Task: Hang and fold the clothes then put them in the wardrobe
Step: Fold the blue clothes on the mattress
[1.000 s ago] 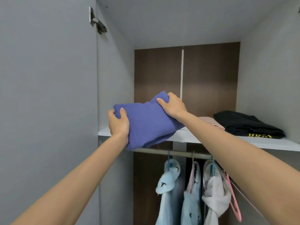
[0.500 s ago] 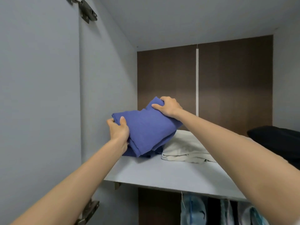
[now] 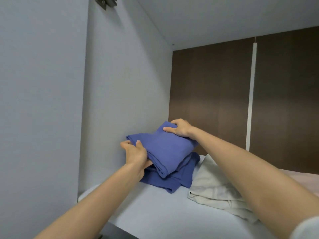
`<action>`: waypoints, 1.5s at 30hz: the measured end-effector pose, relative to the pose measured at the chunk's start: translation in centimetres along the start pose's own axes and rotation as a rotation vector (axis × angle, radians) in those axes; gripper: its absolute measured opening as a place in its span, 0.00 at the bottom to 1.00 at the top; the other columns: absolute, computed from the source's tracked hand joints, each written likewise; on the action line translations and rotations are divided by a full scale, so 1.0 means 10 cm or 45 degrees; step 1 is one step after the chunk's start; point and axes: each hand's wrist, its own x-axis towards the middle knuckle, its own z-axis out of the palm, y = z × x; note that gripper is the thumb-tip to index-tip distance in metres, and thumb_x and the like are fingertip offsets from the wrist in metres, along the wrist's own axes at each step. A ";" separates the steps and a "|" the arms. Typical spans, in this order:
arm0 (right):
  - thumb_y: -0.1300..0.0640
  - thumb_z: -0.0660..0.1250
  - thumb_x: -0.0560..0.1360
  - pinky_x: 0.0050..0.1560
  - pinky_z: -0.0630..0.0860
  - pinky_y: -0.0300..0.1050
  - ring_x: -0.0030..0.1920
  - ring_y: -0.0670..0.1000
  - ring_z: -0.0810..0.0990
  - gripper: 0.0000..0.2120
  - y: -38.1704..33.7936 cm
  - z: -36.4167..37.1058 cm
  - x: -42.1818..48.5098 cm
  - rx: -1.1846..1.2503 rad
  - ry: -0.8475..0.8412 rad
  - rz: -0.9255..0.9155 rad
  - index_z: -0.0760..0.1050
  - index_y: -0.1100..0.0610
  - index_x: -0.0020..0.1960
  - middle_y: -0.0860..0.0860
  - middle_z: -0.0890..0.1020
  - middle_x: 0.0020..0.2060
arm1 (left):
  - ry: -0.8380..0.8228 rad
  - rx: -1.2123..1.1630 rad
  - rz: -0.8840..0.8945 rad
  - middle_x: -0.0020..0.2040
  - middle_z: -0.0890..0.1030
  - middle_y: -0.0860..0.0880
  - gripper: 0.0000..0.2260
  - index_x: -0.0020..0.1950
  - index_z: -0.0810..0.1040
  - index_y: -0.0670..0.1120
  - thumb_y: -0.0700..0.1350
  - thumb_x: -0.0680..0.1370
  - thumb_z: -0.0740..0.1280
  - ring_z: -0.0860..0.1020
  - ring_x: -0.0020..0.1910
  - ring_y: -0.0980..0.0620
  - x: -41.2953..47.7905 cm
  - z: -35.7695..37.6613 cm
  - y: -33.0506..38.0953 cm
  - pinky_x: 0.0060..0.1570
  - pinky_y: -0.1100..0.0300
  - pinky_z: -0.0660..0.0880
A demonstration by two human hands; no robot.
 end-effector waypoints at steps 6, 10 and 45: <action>0.37 0.67 0.72 0.55 0.71 0.47 0.50 0.51 0.73 0.20 0.22 0.31 0.18 -0.091 -0.058 -0.025 0.76 0.52 0.53 0.50 0.77 0.49 | -0.094 0.052 -0.201 0.55 0.76 0.38 0.14 0.63 0.59 0.38 0.41 0.81 0.60 0.79 0.34 0.47 -0.03 -0.10 -0.11 0.21 0.55 0.77; 0.40 0.68 0.73 0.63 0.71 0.52 0.60 0.55 0.75 0.26 0.24 0.40 0.19 -0.152 -0.067 -0.039 0.72 0.55 0.64 0.54 0.78 0.60 | -0.007 0.411 -0.154 0.30 0.64 0.46 0.15 0.50 0.59 0.42 0.41 0.77 0.66 0.64 0.16 0.54 -0.04 -0.22 -0.07 0.15 0.70 0.61; 0.52 0.55 0.82 0.59 0.68 0.43 0.64 0.51 0.73 0.16 -0.33 -0.10 -0.71 -0.137 0.158 -0.226 0.72 0.49 0.67 0.49 0.77 0.64 | -0.316 1.811 0.739 0.69 0.70 0.45 0.22 0.75 0.63 0.50 0.50 0.80 0.57 0.70 0.66 0.42 -0.08 -0.21 0.51 0.61 0.50 0.69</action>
